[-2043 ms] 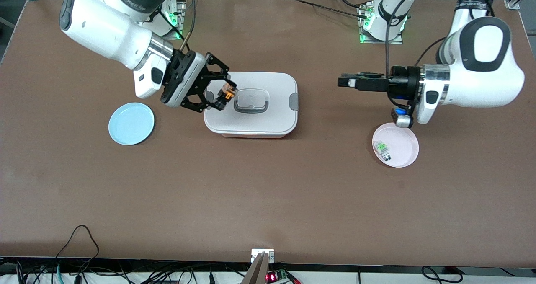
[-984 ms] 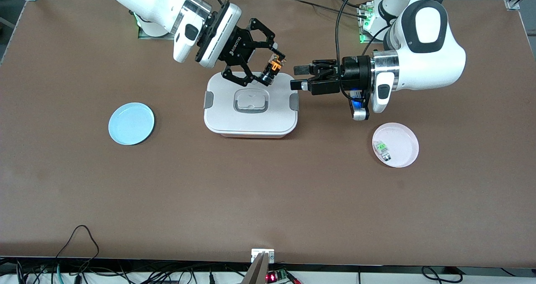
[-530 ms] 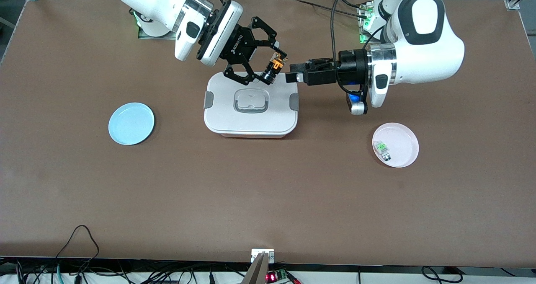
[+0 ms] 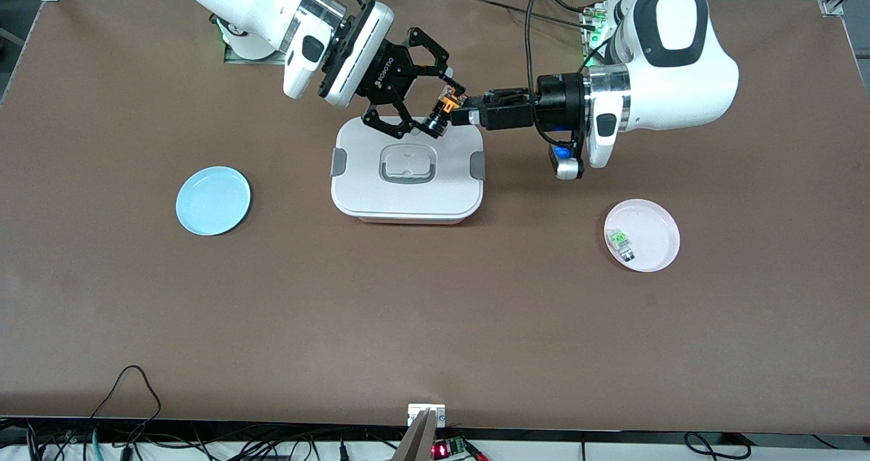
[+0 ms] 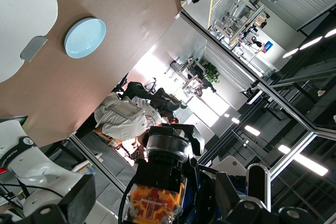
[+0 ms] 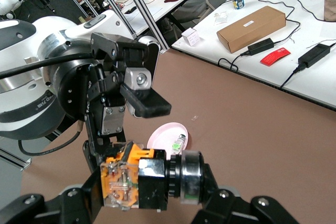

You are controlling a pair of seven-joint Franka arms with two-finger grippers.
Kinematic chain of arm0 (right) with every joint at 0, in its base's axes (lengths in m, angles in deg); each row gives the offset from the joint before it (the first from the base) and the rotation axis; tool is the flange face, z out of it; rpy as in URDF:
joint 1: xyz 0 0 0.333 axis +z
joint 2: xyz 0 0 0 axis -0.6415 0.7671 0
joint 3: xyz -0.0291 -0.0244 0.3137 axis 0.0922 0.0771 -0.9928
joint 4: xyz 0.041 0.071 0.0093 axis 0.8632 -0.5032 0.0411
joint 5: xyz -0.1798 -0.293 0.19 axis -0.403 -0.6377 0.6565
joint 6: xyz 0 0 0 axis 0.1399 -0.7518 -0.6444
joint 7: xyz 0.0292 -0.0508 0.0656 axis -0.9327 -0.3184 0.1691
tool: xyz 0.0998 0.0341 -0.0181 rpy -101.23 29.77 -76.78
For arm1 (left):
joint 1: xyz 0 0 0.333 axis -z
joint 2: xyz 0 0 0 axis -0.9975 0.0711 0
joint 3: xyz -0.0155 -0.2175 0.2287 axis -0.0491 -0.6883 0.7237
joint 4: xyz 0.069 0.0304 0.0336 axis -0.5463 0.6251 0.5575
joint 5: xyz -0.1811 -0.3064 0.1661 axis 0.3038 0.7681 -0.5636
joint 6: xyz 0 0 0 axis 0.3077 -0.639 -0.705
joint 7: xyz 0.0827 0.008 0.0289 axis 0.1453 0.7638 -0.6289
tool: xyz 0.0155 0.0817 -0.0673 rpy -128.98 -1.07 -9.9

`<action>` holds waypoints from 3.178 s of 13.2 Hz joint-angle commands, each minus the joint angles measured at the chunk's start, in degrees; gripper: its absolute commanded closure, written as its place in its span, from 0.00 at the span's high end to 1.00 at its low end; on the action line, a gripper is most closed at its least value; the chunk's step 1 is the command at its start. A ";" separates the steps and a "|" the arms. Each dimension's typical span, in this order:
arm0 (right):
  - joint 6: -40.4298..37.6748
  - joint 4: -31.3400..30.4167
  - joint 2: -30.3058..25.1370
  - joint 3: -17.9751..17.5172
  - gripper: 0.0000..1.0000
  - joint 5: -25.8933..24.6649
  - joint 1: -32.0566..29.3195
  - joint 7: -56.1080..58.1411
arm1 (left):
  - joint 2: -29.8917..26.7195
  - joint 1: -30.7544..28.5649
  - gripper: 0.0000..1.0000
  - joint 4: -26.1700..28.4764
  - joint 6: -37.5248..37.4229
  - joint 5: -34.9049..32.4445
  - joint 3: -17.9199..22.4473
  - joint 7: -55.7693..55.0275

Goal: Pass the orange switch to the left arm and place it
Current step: 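Close the left gripper on the orange switch and open the right gripper, then carry the switch to the white plate while the right gripper withdraws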

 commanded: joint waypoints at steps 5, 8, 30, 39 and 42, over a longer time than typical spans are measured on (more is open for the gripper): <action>0.99 -0.04 0.01 -0.85 0.00 1.29 -0.35 -0.02 | -0.57 -0.16 0.58 0.55 1.29 1.82 -0.76 1.78; 0.99 -0.04 0.01 -0.85 0.00 1.29 -0.35 -0.02 | -0.66 -0.16 0.00 0.64 1.29 1.38 -0.76 1.87; -24.45 -0.04 -0.08 17.67 1.00 -4.22 -0.79 -6.70 | -0.31 -2.00 0.00 6.08 -0.99 -38.64 3.46 1.77; -46.89 0.31 -0.70 31.49 1.00 -38.50 -0.79 -21.44 | 5.21 -2.79 0.00 9.52 -4.34 -76.27 14.26 9.94; -51.03 0.58 -2.09 35.09 1.00 -42.91 -0.79 -27.59 | 10.40 -3.23 0.00 10.22 3.89 -87.89 18.83 13.02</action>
